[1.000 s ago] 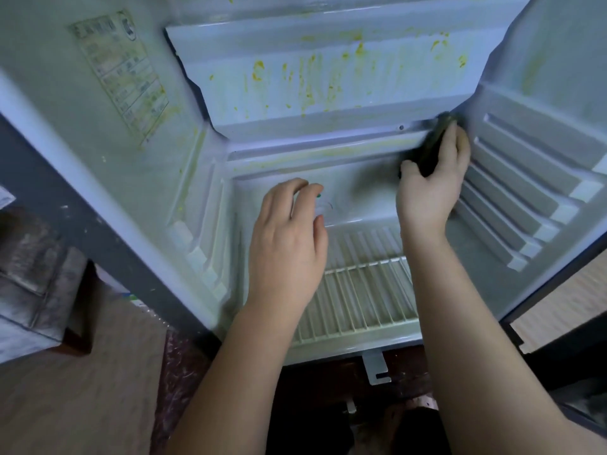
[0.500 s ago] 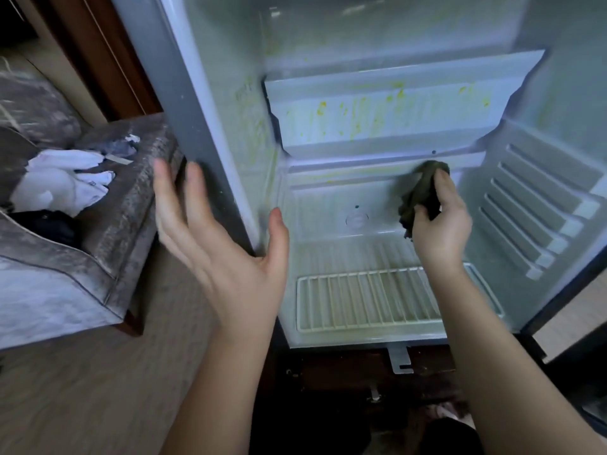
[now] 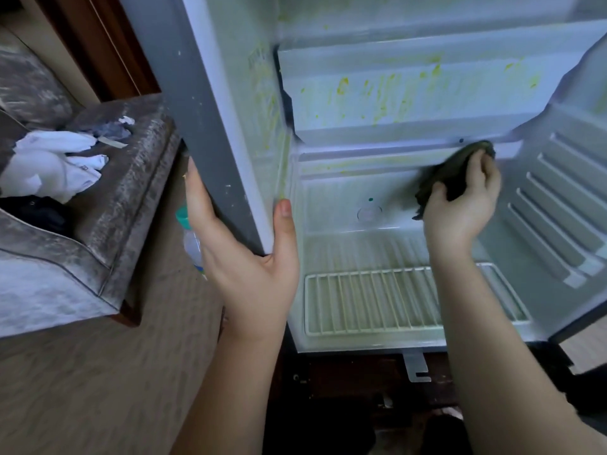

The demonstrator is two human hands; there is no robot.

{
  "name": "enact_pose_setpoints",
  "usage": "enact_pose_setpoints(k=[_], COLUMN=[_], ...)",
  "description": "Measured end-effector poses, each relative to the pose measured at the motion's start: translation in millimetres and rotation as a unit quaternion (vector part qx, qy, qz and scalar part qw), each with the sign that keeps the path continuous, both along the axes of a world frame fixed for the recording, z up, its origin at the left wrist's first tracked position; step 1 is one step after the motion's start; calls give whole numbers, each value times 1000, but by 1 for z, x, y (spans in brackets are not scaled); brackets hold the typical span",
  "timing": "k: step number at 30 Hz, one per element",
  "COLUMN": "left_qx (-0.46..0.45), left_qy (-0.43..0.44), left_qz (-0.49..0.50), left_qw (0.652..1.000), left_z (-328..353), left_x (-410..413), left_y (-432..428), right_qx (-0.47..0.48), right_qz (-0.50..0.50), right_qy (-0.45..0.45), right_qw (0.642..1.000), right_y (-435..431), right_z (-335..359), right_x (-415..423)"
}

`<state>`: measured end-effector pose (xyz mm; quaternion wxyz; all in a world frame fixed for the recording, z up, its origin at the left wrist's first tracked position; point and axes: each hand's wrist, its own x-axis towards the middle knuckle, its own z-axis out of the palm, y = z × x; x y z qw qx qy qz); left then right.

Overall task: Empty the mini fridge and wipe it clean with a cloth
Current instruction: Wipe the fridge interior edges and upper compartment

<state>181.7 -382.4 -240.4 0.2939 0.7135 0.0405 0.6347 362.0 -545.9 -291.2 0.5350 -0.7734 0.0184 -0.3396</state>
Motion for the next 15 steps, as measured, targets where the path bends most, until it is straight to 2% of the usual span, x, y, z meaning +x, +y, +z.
enact_pose_setpoints(k=[4,7,12,15], left_qx=[14,8,12,10], left_qy=[-4,-1,-1,-1], left_qz=[-6,-7,-15,-20], left_qw=[1000,1000,1000,1000], left_z=[-2,-2,-3,-2], left_x=[0,-1,0,0], left_y=[0,0,1,0], right_qx=[-117,-120,-90,-49], right_qz=[111,185,95,50], right_qy=[-53,-34,-43,-16], right_qw=[985,975,990,997], right_y=[40,40,-9,-26], right_z=[2,10,12,9], right_x=[-16,-21,-4,2])
